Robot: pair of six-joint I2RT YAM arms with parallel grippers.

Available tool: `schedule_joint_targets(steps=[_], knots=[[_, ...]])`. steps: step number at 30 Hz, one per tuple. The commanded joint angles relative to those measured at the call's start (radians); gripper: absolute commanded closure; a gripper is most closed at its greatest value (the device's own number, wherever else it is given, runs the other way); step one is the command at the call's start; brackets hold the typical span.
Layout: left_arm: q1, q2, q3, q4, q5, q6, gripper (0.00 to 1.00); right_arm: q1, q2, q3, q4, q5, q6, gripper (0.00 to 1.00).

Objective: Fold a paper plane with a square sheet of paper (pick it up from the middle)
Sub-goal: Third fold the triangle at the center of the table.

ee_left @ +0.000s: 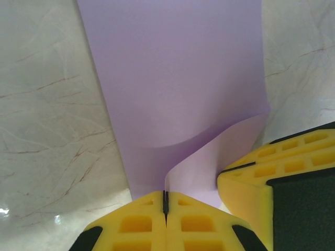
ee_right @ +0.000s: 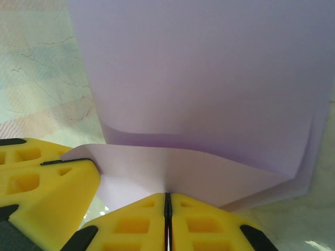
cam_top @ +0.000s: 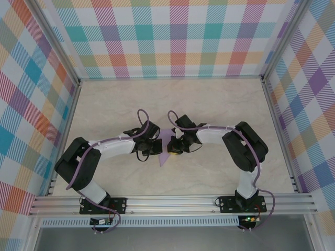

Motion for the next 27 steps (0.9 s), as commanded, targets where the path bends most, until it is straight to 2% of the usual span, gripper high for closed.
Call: schedule_joint_targets(steps=[1, 11, 15, 21, 24, 27], knots=[[0.012, 0.016, -0.016, -0.006, -0.01, 0.009, 0.96, 0.004, 0.022, 0.028, 0.002, -0.016, -0.017, 0.9], [0.011, 0.021, -0.011, -0.01, -0.022, 0.013, 0.93, 0.004, 0.036, 0.022, -0.022, 0.002, -0.021, 0.9], [0.012, 0.005, 0.014, -0.075, -0.039, 0.017, 0.88, 0.004, 0.036, 0.02, -0.038, 0.018, -0.022, 0.9], [0.012, -0.087, 0.019, -0.104, -0.047, -0.026, 0.74, 0.004, 0.038, 0.02, -0.054, 0.033, -0.018, 0.91], [0.012, -0.133, -0.001, -0.094, -0.028, -0.061, 0.71, 0.004, 0.038, 0.021, -0.062, 0.041, -0.016, 0.91], [0.008, -0.161, -0.04, -0.03, 0.049, -0.106, 0.72, 0.003, 0.039, 0.023, -0.073, 0.049, -0.011, 0.91]])
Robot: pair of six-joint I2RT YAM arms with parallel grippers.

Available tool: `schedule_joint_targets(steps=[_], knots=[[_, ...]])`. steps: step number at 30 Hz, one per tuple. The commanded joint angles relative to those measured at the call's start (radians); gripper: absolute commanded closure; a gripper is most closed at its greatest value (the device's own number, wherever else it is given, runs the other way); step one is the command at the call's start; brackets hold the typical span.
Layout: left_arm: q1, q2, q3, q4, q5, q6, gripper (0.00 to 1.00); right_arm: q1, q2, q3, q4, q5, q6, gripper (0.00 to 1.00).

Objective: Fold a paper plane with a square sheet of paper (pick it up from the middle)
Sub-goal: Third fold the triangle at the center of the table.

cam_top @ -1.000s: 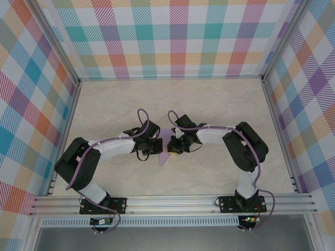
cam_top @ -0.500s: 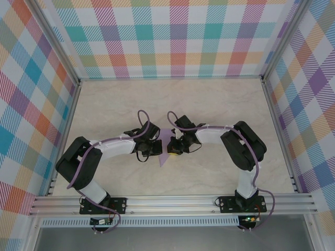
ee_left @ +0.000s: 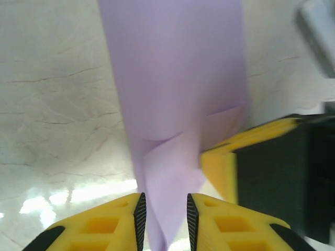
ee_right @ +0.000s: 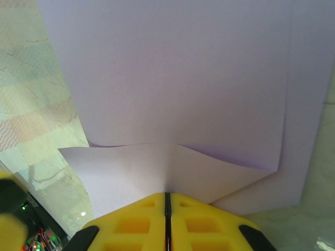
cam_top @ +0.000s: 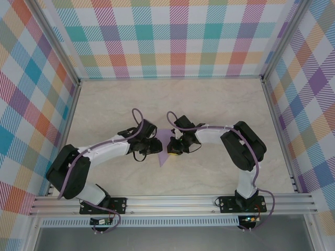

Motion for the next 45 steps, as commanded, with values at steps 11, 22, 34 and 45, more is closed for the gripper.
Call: schedule_joint_targets(steps=[11, 22, 34, 45], knots=[[-0.055, -0.037, -0.142, 0.206, 0.191, -0.155, 0.83, 0.003, 0.026, 0.015, -0.075, 0.057, 0.064, 0.91], [-0.101, 0.059, -0.118, 0.194, 0.149, -0.157, 0.87, 0.004, 0.032, 0.017, -0.118, 0.085, 0.123, 0.91], [-0.103, 0.104, -0.109, 0.137, 0.079, -0.131, 0.89, 0.004, 0.031, 0.017, -0.119, 0.081, 0.125, 0.91], [-0.103, 0.129, -0.105, 0.068, 0.018, -0.108, 0.95, 0.004, -0.026, 0.02, -0.107, 0.09, 0.09, 0.92]])
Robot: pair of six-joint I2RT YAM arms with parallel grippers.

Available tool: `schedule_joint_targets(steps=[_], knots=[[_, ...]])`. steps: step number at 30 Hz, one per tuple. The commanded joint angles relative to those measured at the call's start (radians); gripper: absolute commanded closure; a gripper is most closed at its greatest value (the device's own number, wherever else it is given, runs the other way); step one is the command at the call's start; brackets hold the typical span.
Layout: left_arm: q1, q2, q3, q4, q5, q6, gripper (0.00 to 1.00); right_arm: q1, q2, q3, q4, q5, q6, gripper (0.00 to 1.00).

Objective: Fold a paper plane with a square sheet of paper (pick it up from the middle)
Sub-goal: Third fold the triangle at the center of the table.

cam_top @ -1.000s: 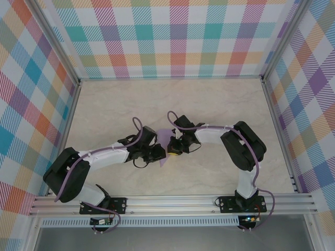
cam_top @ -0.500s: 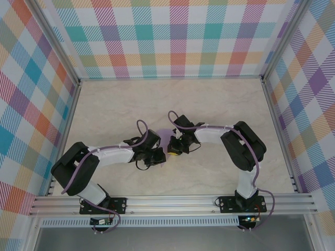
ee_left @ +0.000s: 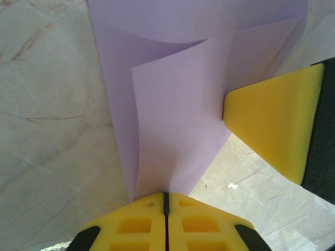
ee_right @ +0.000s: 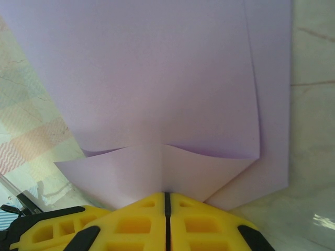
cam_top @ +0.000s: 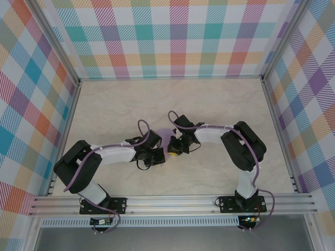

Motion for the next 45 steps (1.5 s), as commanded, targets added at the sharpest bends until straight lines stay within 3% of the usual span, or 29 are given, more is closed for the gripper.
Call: schedule_joint_targets(steps=[1, 8, 19, 28, 38, 45], knots=[[-0.009, 0.031, 0.004, -0.079, -0.068, 0.029, 0.96, -0.001, -0.042, 0.0, -0.058, 0.055, -0.03, 0.92], [-0.009, 0.045, -0.003, -0.085, -0.06, 0.042, 1.0, 0.009, -0.113, -0.022, 0.034, -0.007, -0.084, 0.96], [-0.008, 0.045, 0.006, -0.127, -0.075, 0.052, 1.0, 0.038, -0.019, 0.009, 0.041, -0.051, -0.084, 0.96], [-0.009, 0.06, 0.013, -0.182, -0.087, 0.059, 1.0, 0.035, 0.005, -0.006, -0.003, 0.009, -0.125, 0.96], [-0.008, 0.062, -0.014, -0.226, -0.091, 0.062, 1.0, -0.063, -0.099, -0.095, 0.053, 0.064, -0.191, 0.96], [-0.008, 0.069, 0.029, -0.236, -0.106, 0.084, 1.0, -0.036, -0.106, -0.068, 0.148, -0.002, -0.161, 0.95]])
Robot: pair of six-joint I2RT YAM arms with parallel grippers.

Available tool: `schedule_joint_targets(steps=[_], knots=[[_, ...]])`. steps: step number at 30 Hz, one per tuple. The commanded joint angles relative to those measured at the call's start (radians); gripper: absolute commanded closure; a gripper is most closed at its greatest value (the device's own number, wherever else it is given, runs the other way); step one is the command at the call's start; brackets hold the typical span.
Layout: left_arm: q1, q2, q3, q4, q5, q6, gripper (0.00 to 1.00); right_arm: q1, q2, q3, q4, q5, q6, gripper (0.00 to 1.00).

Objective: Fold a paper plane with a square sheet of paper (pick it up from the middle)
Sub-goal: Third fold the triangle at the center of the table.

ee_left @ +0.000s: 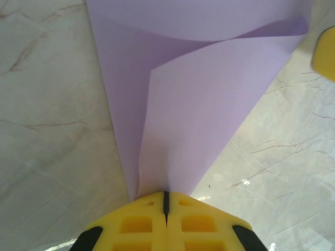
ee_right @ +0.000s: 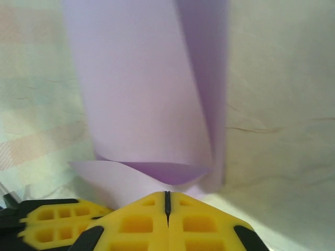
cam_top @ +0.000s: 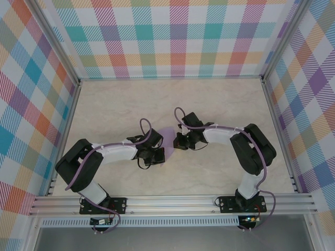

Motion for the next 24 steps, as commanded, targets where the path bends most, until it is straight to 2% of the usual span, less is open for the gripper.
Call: schedule_joint_targets(steps=[1, 7, 12, 21, 24], knots=[[-0.006, 0.047, -0.011, -0.164, -0.093, 0.033, 1.0, 0.033, 0.01, 0.027, 0.06, -0.035, -0.002, 0.95], [-0.007, 0.055, -0.002, -0.17, -0.095, 0.038, 1.0, 0.062, 0.076, 0.053, 0.074, -0.056, 0.018, 0.95], [-0.006, 0.064, 0.002, -0.184, -0.098, 0.043, 1.0, 0.054, 0.102, 0.048, 0.03, 0.001, 0.021, 0.96], [-0.006, 0.067, -0.027, -0.182, -0.089, 0.043, 1.0, -0.11, 0.039, -0.104, 0.097, 0.03, 0.033, 0.95], [-0.006, 0.064, -0.022, -0.176, -0.088, 0.05, 1.0, -0.131, -0.021, -0.106, 0.084, 0.051, 0.03, 0.95]])
